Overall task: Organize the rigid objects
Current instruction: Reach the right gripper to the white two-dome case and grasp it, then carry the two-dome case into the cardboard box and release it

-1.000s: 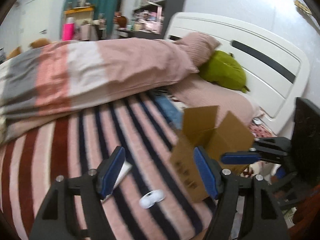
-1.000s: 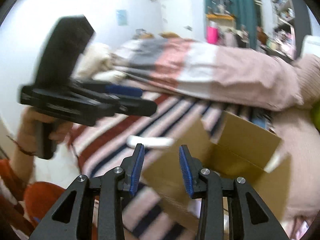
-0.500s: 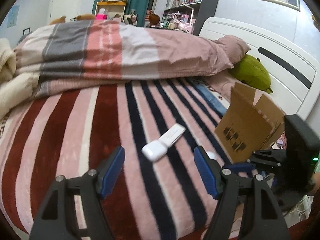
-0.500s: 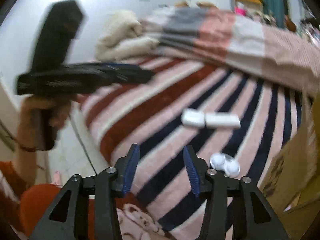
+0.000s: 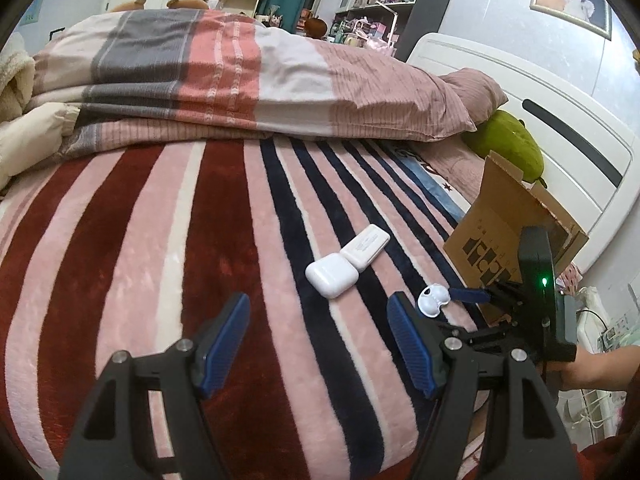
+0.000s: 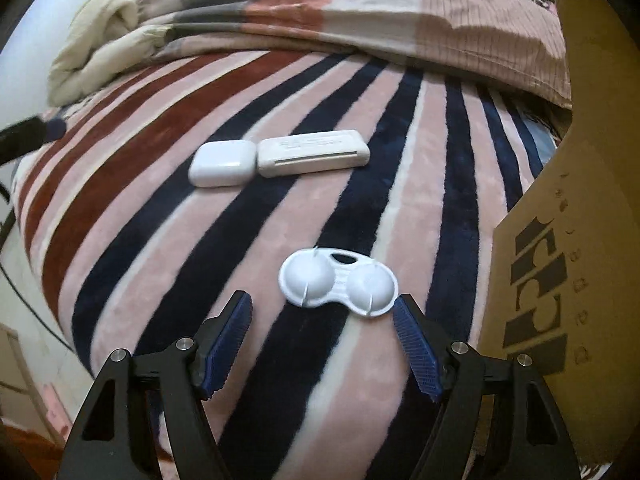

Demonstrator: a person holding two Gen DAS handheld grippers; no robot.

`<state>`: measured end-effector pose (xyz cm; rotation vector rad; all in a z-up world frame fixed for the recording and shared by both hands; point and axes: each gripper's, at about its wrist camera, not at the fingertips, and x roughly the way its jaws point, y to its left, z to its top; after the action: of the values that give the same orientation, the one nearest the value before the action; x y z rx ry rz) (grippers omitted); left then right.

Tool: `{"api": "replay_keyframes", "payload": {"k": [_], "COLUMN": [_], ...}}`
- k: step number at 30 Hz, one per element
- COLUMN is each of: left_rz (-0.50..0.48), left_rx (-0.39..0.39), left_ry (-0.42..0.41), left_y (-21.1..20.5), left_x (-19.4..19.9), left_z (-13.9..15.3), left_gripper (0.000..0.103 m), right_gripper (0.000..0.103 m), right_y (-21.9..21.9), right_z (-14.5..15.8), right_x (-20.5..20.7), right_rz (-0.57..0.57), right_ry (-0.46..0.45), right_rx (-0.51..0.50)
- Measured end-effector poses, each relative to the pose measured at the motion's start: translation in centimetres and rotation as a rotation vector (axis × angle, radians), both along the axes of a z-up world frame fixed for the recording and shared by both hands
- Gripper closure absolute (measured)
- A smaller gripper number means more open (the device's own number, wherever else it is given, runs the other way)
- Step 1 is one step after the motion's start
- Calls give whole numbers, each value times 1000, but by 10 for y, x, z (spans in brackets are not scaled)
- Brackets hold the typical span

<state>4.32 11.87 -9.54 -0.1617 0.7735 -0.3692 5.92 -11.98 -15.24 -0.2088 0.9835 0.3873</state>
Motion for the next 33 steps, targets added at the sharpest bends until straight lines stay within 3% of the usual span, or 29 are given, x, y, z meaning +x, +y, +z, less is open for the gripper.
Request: {"api": "replay_keyframes", "payload": {"k": [4,6,11,14,19,23,27,33], "left_rz": [4,4,-29,-89,-164,-227,-271,-335], "left_rx": [-1,1,-21,-62,-105,-165,-168,-118], "left_ry": [8,10,28,43,64,57,34,9], "left_y": [2,2,-4,-17,-44,-66,-89,-141], "left_x": [2,2,3,6,14,21,23,28], "left_z": [-1,-1,1,7,19,42,64,91], "left_gripper": [35,35,35,35,35,53,74,77], "right_gripper": [33,43,43,43,43,43,43,43], "right_y": [-1,1,13,22,44,49,38,-1], "right_z": [-2,-4,0,11,57,93,123,144], "right_x": [5,6,4,-2,-20,-28,-37,-35], "right_rz": [-9,-1,45,114,287,358,374,323], "right_ry": [-17,-28,-69,-87,-168,-227,-307,-342], "right_rx": [-6,-15,-26,15,76,108,131,170]}}
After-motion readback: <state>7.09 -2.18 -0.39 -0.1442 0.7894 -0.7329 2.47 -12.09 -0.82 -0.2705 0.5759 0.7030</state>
